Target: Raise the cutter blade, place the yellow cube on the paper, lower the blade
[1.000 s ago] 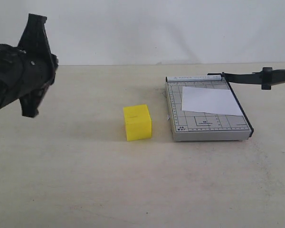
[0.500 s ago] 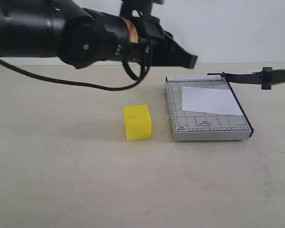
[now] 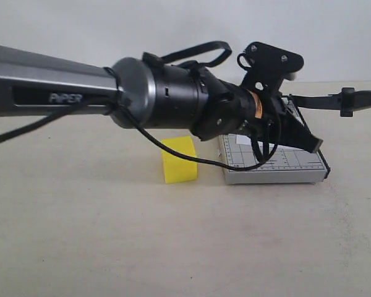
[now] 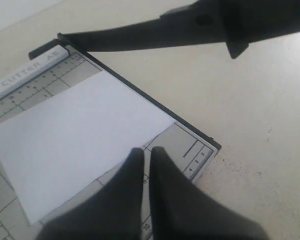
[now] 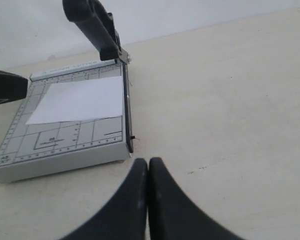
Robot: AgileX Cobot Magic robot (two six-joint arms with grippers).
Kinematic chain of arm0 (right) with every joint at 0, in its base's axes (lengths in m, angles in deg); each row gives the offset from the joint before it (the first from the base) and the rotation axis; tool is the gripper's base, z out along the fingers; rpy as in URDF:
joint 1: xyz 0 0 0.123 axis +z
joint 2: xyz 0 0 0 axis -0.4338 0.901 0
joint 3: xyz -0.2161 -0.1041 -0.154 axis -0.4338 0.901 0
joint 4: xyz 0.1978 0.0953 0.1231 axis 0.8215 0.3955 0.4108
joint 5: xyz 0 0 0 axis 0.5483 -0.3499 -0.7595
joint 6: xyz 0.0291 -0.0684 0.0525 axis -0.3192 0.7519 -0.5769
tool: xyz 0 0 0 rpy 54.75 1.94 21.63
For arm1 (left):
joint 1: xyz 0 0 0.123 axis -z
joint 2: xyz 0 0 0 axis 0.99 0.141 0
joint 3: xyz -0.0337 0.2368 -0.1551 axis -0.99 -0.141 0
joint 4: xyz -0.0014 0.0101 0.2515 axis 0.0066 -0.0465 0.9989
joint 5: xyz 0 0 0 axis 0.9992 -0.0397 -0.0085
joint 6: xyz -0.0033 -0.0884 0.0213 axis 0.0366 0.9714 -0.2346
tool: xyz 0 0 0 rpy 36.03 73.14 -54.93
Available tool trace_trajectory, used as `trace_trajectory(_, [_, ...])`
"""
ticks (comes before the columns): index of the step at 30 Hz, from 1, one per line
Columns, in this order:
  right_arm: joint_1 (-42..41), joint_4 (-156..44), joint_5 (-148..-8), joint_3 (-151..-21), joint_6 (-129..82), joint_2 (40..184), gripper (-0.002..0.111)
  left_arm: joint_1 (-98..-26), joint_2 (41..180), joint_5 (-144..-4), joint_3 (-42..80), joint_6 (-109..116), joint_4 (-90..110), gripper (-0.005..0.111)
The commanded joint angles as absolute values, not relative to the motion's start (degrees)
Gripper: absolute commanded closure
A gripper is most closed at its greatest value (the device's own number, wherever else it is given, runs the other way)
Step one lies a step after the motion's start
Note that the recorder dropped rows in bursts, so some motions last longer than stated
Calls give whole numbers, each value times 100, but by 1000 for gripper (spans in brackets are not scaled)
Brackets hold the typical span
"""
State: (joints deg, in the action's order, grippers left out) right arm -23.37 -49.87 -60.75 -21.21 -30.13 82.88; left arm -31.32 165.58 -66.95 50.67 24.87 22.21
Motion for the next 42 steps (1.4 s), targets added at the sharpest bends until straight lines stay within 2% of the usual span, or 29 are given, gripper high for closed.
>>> trace_trajectory(1, [-2344, -4642, -5346, -2138, -2784, 9544, 109, -3101, 17034, -6792, 5517, 2489, 2172, 102])
trace_trajectory(8, [-2344, -5324, -4683, -2138, -3398, 10673, 109, -3101, 17353, -6757, 5955, 2479, 2183, 102])
trace_trajectory(15, [-2344, -5957, -4438, -2138, -3695, 10688, 109, -3373, 17601, -7242, 5964, 2465, 2175, 102])
trace_trajectory(21, [-2344, -6019, -4387, -2138, -3704, 10688, 109, -3566, 17999, -7110, 6090, 2742, 2175, 102])
trace_trajectory(42, [-2344, -7217, -3783, -2138, -4206, 10688, 109, -3334, 18794, -6879, 7011, 2768, 2175, 102])
